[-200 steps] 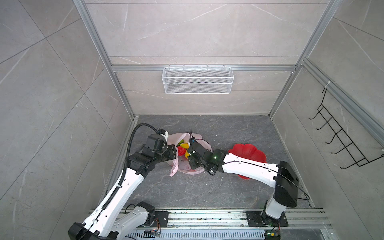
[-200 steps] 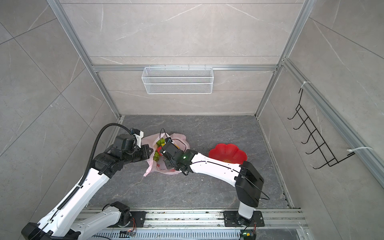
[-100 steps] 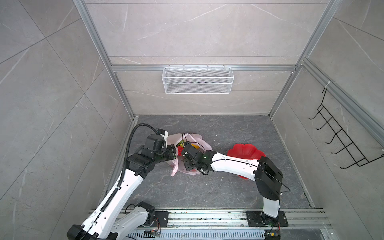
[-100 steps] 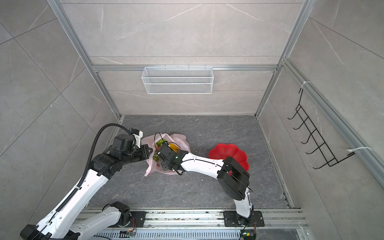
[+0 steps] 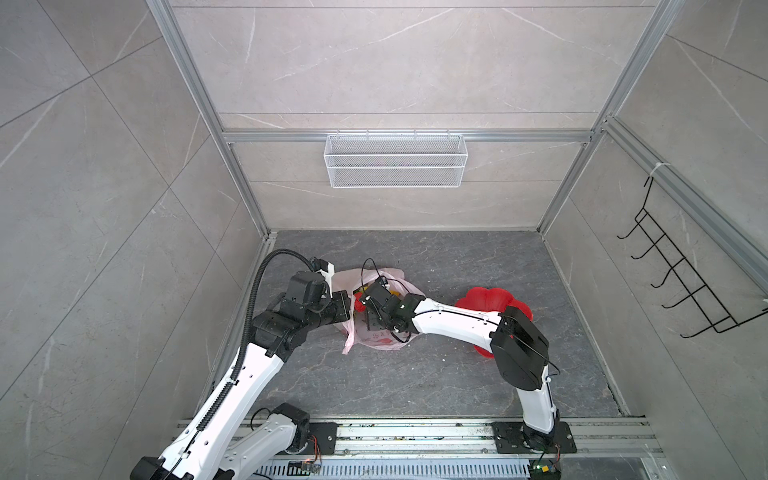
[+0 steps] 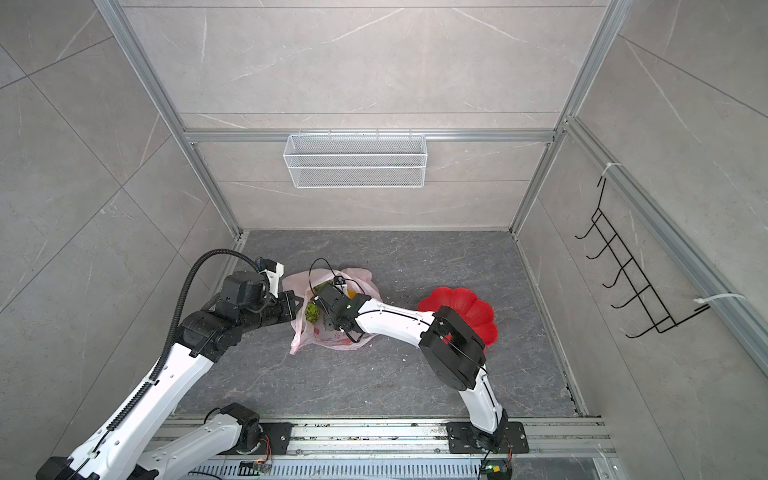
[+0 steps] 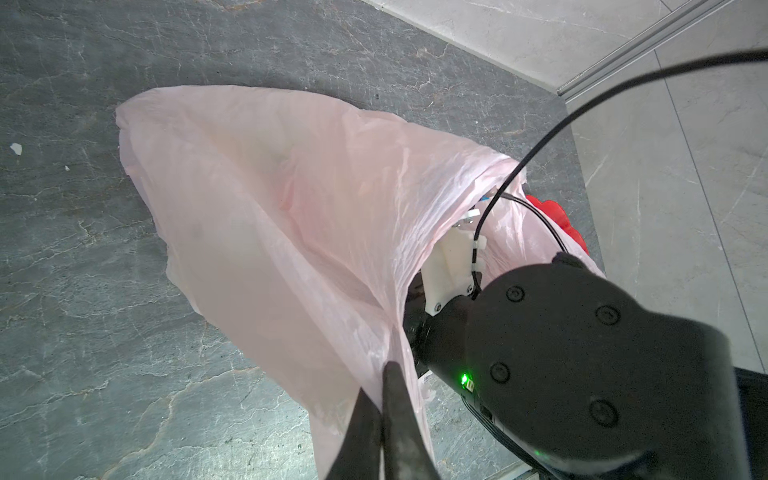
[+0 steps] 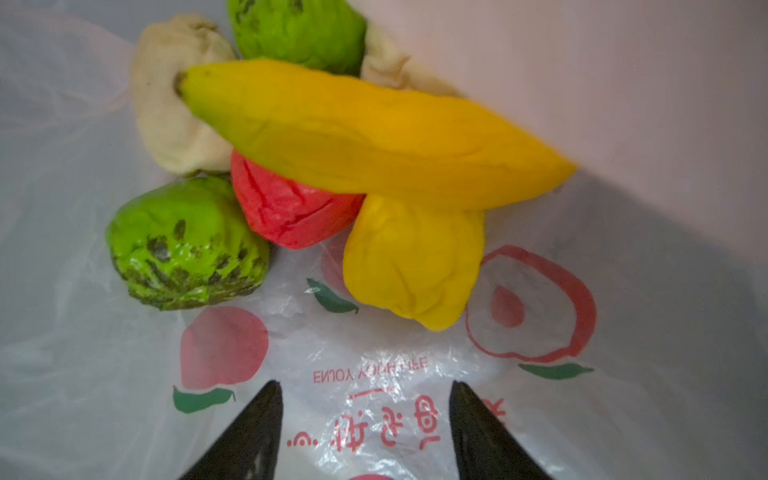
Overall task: Take the fake fruits out of the plastic bag
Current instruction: 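Lower the right gripper into the bag toward the yellow pear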
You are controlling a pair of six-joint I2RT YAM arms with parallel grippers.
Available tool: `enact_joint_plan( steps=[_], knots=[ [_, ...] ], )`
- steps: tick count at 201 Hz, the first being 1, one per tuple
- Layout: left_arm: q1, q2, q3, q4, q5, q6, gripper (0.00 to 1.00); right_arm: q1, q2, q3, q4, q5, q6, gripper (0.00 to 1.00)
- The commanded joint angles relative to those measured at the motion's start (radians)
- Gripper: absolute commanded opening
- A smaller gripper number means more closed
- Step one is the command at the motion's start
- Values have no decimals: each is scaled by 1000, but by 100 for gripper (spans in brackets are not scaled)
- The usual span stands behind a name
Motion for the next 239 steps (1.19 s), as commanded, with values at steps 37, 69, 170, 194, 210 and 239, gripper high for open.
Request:
enact_joint_plan(
  steps=[37, 69, 170, 194, 210, 239],
  knots=[
    [-4, 4, 2, -2, -10, 25, 0, -15, 69, 93, -80, 69, 103, 76],
    [-4, 9, 0, 4, -6, 23, 0, -24, 82, 94, -85, 81, 141, 77],
    [-5, 16, -1, 3, 3, 23, 0, -47, 134, 103, -9, 49, 148, 78],
    [-5, 16, -4, 4, 3, 23, 0, -49, 142, 103, -11, 50, 157, 78],
    [-4, 17, -4, 4, 4, 23, 0, -54, 145, 98, -5, 48, 160, 78],
    [-4, 21, -2, 6, 6, 22, 0, -60, 153, 99, 9, 39, 164, 78]
  ],
)
